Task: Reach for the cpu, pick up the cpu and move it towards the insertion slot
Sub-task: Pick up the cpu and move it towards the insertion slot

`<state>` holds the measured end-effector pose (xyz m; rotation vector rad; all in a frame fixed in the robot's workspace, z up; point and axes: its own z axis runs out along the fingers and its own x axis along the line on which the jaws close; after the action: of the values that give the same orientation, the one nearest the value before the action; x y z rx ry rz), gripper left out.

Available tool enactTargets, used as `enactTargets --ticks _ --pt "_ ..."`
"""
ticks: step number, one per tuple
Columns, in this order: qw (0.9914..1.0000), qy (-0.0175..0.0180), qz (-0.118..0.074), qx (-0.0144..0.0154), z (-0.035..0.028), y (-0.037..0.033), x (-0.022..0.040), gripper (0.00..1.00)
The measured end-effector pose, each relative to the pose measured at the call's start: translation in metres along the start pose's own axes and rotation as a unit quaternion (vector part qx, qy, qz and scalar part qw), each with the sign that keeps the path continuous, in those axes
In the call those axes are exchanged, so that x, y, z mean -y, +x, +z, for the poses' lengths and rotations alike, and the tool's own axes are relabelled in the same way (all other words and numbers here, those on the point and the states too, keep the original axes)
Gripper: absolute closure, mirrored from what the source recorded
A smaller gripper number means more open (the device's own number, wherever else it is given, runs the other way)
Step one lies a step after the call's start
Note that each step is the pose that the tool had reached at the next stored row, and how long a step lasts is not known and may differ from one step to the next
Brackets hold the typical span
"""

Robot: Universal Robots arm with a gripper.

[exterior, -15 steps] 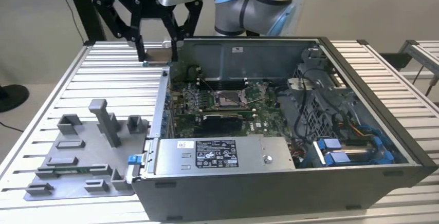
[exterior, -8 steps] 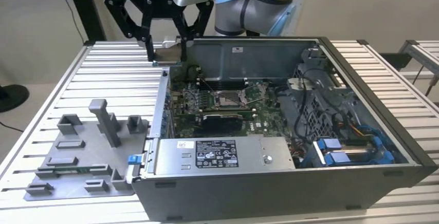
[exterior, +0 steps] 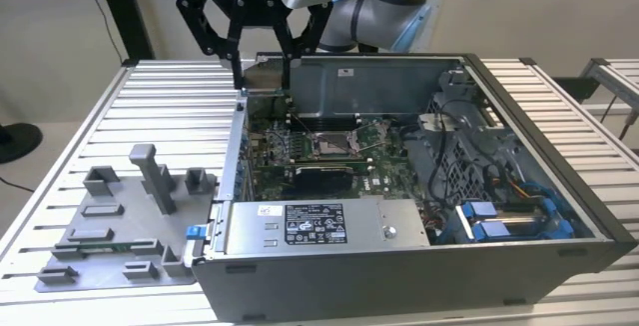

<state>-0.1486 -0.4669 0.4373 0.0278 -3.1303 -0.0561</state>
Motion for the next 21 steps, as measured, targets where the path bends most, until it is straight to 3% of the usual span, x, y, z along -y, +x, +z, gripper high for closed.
enactTargets --ticks 5,21 --pt "1.0 0.0 0.0 -0.0002 -0.0001 -0.0134 0.0002 1.0" --pt "1.0 0.0 0.0 -0.0008 -0.0007 -0.0692 0.0012 1.0"
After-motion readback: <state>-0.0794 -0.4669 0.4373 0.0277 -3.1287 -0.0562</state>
